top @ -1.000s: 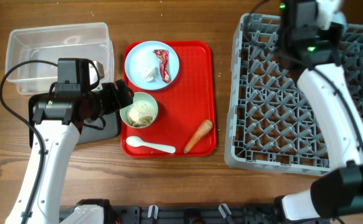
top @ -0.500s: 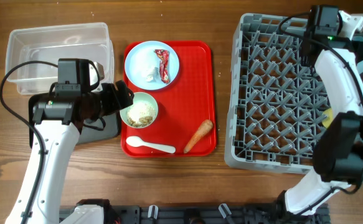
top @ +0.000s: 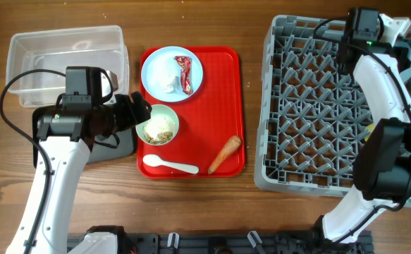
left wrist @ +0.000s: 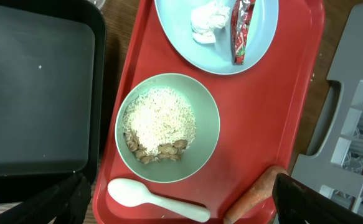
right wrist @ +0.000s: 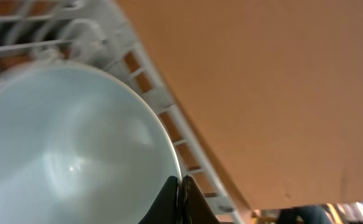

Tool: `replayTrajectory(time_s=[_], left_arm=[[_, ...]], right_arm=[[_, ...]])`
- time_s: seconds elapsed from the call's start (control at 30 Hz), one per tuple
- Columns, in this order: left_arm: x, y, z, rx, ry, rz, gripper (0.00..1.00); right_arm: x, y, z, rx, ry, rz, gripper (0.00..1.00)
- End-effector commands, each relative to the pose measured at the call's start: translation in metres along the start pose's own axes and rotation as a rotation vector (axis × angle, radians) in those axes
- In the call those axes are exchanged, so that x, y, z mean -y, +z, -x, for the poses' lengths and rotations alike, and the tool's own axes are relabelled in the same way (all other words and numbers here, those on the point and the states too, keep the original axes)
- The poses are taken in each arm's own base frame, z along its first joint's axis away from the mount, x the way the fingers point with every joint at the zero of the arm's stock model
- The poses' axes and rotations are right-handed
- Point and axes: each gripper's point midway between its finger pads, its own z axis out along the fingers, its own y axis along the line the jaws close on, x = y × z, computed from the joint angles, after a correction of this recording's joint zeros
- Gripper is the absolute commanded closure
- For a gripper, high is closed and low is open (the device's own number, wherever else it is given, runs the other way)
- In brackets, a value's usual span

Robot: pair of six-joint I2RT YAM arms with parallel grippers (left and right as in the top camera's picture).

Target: Sort waste into correct bins and load items into the dishwasher rack

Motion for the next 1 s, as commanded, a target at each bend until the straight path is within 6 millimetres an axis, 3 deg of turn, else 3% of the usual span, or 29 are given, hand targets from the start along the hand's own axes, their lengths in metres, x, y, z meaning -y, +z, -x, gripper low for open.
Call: replayTrajectory(time_s=[0.0, 0.4, 0.73, 0.97], left_arm=[[-0.004, 0.002, 0.001, 0.000, 0.002, 0.016, 0.04], [-0.004, 0.002, 0.001, 0.000, 0.002, 0.016, 0.04], [-0.004, 0.002, 0.001, 0.000, 0.002, 0.016, 0.04], [-0.004, 0.002, 0.001, 0.000, 0.002, 0.016, 0.04]], right_arm=[[0.010, 0.003, -0.002, 0.000, -0.002, -0.111, 0.95], [-0.010, 0.007, -0.022, -0.022, -0.057, -0.053, 0.96], [-0.027, -0.013, -0.019, 0.010, -0.101, 0.001, 0.96], [-0.048, -0.020, -0.041, -0.047, -0.228, 0.130, 0.96]])
